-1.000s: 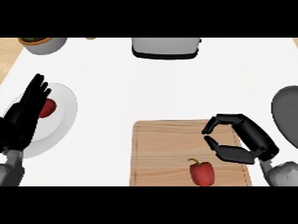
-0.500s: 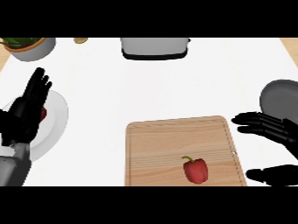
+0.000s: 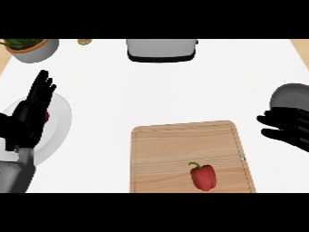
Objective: Pick the bell pepper from the cutting board and place it in the pan
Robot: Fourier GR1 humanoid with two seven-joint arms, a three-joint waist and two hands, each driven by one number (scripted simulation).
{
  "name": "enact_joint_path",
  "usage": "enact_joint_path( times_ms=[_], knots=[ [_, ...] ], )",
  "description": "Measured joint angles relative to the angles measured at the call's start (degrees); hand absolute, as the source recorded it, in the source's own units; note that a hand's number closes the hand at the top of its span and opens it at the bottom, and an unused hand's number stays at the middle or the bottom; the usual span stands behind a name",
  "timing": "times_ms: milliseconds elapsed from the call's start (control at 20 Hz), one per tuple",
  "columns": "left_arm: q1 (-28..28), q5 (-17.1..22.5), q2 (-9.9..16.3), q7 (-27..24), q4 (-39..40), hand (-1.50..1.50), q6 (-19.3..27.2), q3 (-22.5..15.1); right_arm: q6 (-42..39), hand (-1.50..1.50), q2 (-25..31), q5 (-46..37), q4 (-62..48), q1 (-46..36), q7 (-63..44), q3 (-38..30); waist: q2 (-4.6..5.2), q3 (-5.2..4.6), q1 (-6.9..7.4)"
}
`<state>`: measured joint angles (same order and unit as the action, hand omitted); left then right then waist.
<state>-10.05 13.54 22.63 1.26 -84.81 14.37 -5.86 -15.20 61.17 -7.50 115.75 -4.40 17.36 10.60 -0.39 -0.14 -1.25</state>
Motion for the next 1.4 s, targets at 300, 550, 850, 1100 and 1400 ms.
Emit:
enact_joint_path(
  times_ms=[300,550,850,1100,1400],
  knots=[
    [-1.7,-1.0,-1.1,0.9,0.7,0.00,-0.8,0.1,-3.3,-1.50,-1.6,-1.5,12.8,-3.4,-15.6,1.0,0.21,0.05,0.84],
    [-4.0,-2.3,-2.6,1.7,2.1,0.00,-1.1,0.4,-7.1,-1.50,-8.0,-3.4,16.3,-9.1,-26.3,8.0,0.36,0.06,1.48],
    [-3.7,-3.0,-3.4,1.0,2.5,0.00,-2.2,1.6,-11.5,-1.50,-15.8,-6.1,17.3,-10.7,-32.0,16.0,0.38,0.09,1.51],
    [-3.0,-3.7,-3.8,1.9,1.4,0.00,-3.0,2.4,-14.0,-1.50,-20.5,-13.6,17.5,-8.9,-36.2,21.4,0.33,0.12,1.35],
    [-3.6,-5.0,-4.8,2.5,1.5,0.00,-3.6,3.5,-15.6,-1.50,-25.4,-20.5,15.1,-6.9,-37.7,22.8,0.35,0.14,1.25]
  ],
)
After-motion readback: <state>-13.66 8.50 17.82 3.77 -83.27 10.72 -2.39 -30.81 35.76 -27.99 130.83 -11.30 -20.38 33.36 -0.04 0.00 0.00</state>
